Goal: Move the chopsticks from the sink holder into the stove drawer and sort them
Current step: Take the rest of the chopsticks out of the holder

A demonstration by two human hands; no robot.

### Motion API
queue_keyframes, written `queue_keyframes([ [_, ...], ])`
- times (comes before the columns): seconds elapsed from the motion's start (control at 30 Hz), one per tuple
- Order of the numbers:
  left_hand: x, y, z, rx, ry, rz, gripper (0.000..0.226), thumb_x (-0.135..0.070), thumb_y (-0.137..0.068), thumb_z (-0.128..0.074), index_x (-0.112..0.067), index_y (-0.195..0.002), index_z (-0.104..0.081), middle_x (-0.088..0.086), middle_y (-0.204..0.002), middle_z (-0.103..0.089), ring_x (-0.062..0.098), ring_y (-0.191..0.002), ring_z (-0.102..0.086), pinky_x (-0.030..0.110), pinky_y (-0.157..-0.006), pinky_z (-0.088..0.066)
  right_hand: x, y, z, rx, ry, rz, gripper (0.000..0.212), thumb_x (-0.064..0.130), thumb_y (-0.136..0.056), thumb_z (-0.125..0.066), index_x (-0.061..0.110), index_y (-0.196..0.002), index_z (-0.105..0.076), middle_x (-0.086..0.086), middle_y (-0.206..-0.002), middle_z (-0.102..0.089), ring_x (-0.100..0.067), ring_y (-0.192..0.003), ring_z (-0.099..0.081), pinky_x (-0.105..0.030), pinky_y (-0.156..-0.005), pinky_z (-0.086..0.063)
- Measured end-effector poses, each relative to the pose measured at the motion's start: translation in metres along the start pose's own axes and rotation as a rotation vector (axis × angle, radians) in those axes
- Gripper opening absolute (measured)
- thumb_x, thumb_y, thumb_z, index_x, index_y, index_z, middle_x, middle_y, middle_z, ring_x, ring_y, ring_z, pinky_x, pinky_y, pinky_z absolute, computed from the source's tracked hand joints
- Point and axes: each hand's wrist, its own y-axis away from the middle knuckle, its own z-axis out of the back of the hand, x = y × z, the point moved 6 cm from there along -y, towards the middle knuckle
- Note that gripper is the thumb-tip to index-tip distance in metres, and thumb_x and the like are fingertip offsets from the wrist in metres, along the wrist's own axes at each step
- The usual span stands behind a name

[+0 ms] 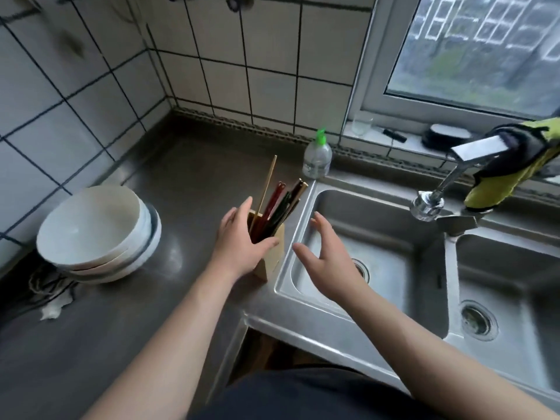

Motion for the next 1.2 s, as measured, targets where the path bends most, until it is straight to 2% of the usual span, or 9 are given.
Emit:
queue_keyframes([
  [0.1, -0.001, -0.030, -0.008, 0.108, -0.024, -0.029, 0.110, -0.051, -0.071, -0.081, -0.029, -0.155, -0.014, 0.001, -0.155, -0.032, 0.022, -0.146, -0.021, 0.052, -0.116, -0.027, 0.004, -0.023, -0.006, -0.015, -0.061, -0.070, 0.072, 0.040, -0.093, -0.055, 0.020, -0.152, -0.017, 0.006, -0.155, -0.032, -0.010, -0.142, -0.030, -0.025, -0.110, -0.026],
  [0.2, -0.001, -0.049, -0.014, 0.164, -0.010, -0.073, 0.105, -0.053, -0.070, -0.081, -0.033, -0.153, -0.020, -0.002, -0.141, -0.050, 0.023, -0.136, -0.038, 0.049, -0.112, -0.034, 0.007, -0.043, -0.013, -0.034, -0.125, -0.137, 0.067, 0.038, -0.093, -0.056, 0.020, -0.150, -0.024, 0.006, -0.151, -0.039, -0.009, -0.137, -0.037, -0.020, -0.104, -0.028],
  [0.37, 0.013, -0.069, -0.013, 0.208, 0.151, -0.113, 0.052, -0.051, -0.070, -0.077, -0.042, -0.118, -0.058, -0.014, -0.102, -0.068, 0.010, -0.101, -0.064, 0.044, -0.093, -0.052, 0.012, -0.063, -0.026, -0.084, -0.332, -0.152, 0.041, 0.028, -0.089, -0.060, 0.023, -0.129, -0.052, 0.007, -0.127, -0.062, -0.007, -0.123, -0.053, -0.037, -0.108, -0.041],
  [0.53, 0.018, -0.078, -0.013, 0.203, 0.197, -0.142, 0.032, -0.057, -0.068, -0.067, -0.034, -0.090, -0.069, -0.011, -0.087, -0.070, 0.016, -0.090, -0.066, 0.046, -0.084, -0.053, 0.016, -0.075, -0.031, -0.156, -0.499, -0.179, 0.019, 0.010, -0.092, -0.057, 0.015, -0.111, -0.060, 0.004, -0.098, -0.069, 0.007, -0.079, -0.064, -0.018, -0.077, -0.051],
  [0.7, 0.018, -0.077, -0.011, 0.182, 0.227, -0.158, 0.009, -0.035, -0.083, -0.066, -0.028, -0.087, -0.068, 0.000, -0.089, -0.067, 0.021, -0.090, -0.063, 0.047, -0.084, -0.051, 0.016, -0.085, -0.034, -0.225, -0.479, -0.227, 0.009, 0.011, -0.089, -0.060, 0.012, -0.095, -0.066, 0.000, -0.085, -0.069, -0.015, -0.083, -0.064, -0.042, -0.086, -0.053],
  [0.8, 0.018, -0.076, -0.009, 0.215, 0.245, -0.133, 0.005, -0.030, -0.092, -0.062, -0.027, -0.096, -0.065, -0.002, -0.093, -0.068, 0.018, -0.094, -0.064, 0.039, -0.085, -0.052, 0.016, -0.088, -0.037, -0.230, -0.508, -0.262, 0.006, 0.009, -0.086, -0.063, 0.013, -0.087, -0.067, -0.003, -0.082, -0.069, -0.019, -0.083, -0.064, -0.047, -0.089, -0.053],
  [0.9, 0.021, -0.071, -0.007, 0.234, 0.317, -0.054, 0.007, -0.028, -0.098, -0.055, -0.022, -0.099, -0.059, -0.003, -0.093, -0.066, 0.013, -0.091, -0.065, 0.033, -0.080, -0.053, 0.015, -0.090, -0.041, -0.224, -0.522, -0.292, 0.007, 0.012, -0.087, -0.064, 0.007, -0.089, -0.069, -0.004, -0.080, -0.066, -0.017, -0.081, -0.062, -0.046, -0.091, -0.052],
  [1.03, 0.027, -0.070, -0.008, 0.183, 0.365, -0.049, 0.008, -0.026, -0.098, -0.052, -0.025, -0.091, -0.056, -0.002, -0.089, -0.064, 0.016, -0.087, -0.064, 0.043, -0.083, -0.055, 0.014, -0.090, -0.043, -0.254, -0.515, -0.307, 0.006, 0.012, -0.087, -0.061, 0.006, -0.086, -0.061, -0.002, -0.074, -0.058, -0.015, -0.074, -0.055, -0.044, -0.078, -0.051],
  [1.2, 0.029, -0.074, -0.011, 0.151, 0.386, -0.056, 0.008, -0.029, -0.096, -0.054, -0.034, -0.098, -0.059, -0.004, -0.098, -0.063, 0.011, -0.094, -0.062, 0.036, -0.086, -0.052, 0.018, -0.091, -0.047, -0.285, -0.589, -0.283, 0.005, 0.008, -0.092, -0.054, 0.008, -0.087, -0.055, -0.005, -0.077, -0.061, -0.008, -0.070, -0.060, -0.023, -0.073, -0.047],
])
